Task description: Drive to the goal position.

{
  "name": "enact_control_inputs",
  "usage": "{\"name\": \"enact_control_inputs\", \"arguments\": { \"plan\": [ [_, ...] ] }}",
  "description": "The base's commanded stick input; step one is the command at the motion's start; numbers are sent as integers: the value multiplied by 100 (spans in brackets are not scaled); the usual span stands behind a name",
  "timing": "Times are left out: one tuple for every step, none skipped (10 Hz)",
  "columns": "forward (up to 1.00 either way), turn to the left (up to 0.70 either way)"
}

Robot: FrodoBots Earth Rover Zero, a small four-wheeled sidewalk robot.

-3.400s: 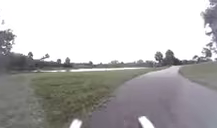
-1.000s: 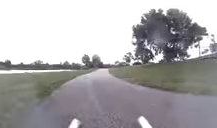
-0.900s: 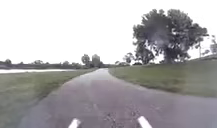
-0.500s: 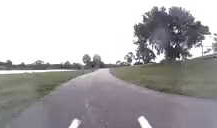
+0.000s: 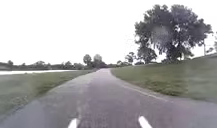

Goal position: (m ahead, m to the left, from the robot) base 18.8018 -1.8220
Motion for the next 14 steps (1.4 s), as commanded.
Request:
{"name": "enact_control_inputs", "arguments": {
  "plan": [
    [70,14],
    [70,22],
    [70,29],
    [70,11],
    [70,0],
    [70,0],
    [70,0],
    [70,0],
    [70,0],
    [70,0],
    [70,0],
    [70,7],
    [70,16],
    [70,27]
  ]
}}
